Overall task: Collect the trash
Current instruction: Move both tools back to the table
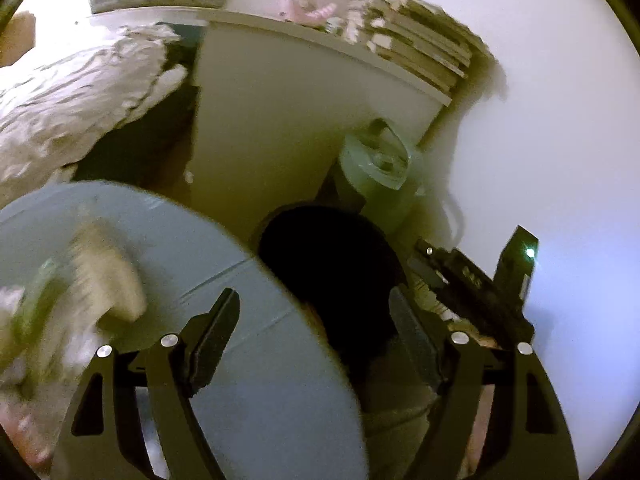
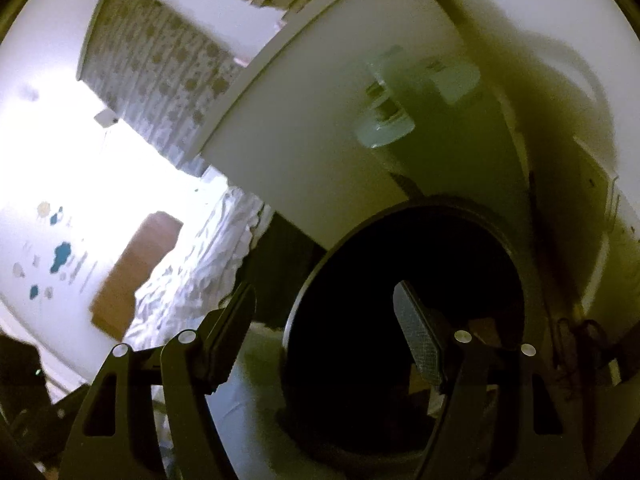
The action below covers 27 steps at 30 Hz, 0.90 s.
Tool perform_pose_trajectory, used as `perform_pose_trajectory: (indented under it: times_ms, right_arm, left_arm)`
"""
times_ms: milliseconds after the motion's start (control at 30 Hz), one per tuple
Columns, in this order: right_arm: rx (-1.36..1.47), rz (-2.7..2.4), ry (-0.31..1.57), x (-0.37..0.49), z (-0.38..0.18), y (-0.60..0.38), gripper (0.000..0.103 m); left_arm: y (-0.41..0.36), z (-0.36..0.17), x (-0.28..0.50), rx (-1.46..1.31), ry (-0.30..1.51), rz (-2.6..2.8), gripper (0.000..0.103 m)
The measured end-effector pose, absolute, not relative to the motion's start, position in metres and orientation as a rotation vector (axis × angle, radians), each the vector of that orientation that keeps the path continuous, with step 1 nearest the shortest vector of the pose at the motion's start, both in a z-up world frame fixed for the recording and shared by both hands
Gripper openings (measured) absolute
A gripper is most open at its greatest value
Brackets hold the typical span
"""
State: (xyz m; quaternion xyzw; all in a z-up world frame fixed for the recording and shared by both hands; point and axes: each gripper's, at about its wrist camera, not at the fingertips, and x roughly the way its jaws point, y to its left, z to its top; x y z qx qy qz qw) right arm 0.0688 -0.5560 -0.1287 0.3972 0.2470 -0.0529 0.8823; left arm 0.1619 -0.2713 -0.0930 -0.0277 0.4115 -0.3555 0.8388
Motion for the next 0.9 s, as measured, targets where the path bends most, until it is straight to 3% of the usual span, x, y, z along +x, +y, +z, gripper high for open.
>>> perform_pose_trajectory:
  times_ms: [267,500,900]
  right_arm:
    - [0.742,-0.020,0.534,0.066,-0.121,-0.513,0.072]
    - [0.632,0.138,0.545,0.060,-0.100,-0.445,0.077]
    - [0.378,0.323,0.770,0.094,-0.052,-0.254,0.080]
  left_arm:
    - [-0.138,-0.092,0.114,-0.107,0.835,-0.587,0.080]
    - [-0.028,-0.119,0.087,-0.100,0.863,-0.388,0.092]
    - [0.001,-0.171,0.084,-0.162,0.962,-0.223,0.092]
